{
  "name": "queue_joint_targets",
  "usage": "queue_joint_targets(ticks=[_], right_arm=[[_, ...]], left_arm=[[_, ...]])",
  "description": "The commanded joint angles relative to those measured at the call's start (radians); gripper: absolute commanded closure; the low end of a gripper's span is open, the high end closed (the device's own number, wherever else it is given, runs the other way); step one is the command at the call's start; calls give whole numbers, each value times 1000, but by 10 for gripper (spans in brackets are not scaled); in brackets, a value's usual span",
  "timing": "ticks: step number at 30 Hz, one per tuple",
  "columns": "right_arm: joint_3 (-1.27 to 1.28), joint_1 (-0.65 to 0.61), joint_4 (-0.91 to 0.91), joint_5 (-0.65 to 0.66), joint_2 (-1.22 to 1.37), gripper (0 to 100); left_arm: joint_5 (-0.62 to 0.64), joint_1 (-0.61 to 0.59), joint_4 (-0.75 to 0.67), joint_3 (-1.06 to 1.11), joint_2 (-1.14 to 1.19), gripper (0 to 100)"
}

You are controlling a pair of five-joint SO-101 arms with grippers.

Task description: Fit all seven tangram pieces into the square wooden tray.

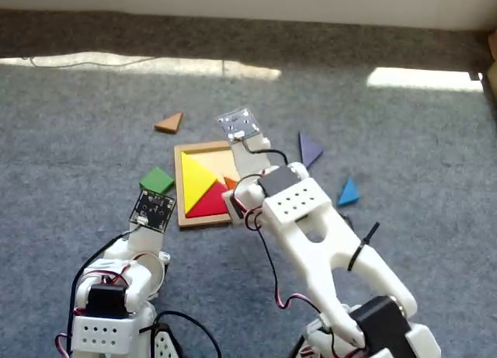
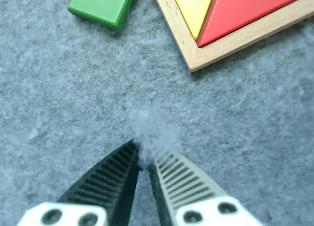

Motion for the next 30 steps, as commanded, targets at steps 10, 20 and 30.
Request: queue_joint_targets(ticks=[10,20,30], right_arm=[[-239,68,-174,-181,274,993],[-248,96,-176,-186,344,964],[-246,94,-168,-187,311,823]], left_arm=[[0,-4,2,19,-24,995],[0,-4,2,19,-24,995],[0,-4,2,19,-24,995]])
